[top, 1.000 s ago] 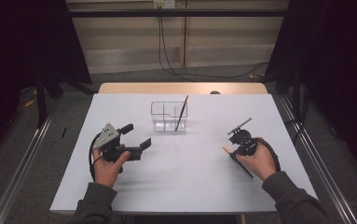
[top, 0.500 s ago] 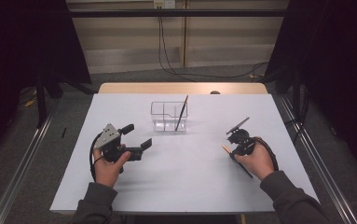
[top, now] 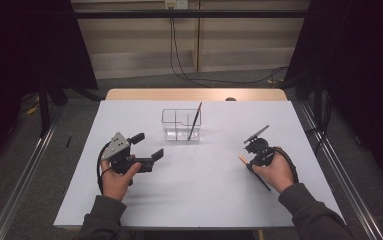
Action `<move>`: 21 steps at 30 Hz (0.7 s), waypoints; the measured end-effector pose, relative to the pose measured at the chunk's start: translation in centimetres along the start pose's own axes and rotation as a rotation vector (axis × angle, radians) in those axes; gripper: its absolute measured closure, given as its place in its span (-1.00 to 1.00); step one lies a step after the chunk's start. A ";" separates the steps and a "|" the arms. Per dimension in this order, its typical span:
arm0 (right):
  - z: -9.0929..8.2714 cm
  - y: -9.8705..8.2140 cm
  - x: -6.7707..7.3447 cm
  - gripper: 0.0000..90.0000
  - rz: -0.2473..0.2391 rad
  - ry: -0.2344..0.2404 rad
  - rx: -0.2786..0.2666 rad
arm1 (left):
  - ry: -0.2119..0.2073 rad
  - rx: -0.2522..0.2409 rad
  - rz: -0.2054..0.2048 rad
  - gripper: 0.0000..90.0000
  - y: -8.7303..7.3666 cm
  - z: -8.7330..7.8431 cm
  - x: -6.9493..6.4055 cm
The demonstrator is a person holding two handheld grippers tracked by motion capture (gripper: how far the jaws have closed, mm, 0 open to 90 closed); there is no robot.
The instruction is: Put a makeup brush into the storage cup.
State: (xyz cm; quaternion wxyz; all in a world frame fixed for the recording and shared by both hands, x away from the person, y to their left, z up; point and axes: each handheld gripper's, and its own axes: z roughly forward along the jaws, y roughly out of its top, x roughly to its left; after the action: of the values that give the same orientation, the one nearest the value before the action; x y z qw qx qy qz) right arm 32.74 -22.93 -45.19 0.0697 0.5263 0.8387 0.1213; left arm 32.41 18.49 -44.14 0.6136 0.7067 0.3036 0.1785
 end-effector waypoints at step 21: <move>-0.1 -0.4 -0.7 0.88 0.057 0.048 -0.022 | 0.001 0.022 0.024 -0.89 0.0 -0.2 0.2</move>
State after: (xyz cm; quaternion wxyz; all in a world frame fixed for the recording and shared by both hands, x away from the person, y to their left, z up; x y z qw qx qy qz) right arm 32.72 -23.74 -45.25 0.0518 0.5461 0.8234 0.1450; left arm 32.43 18.80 -44.08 0.6035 0.7169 0.2975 0.1827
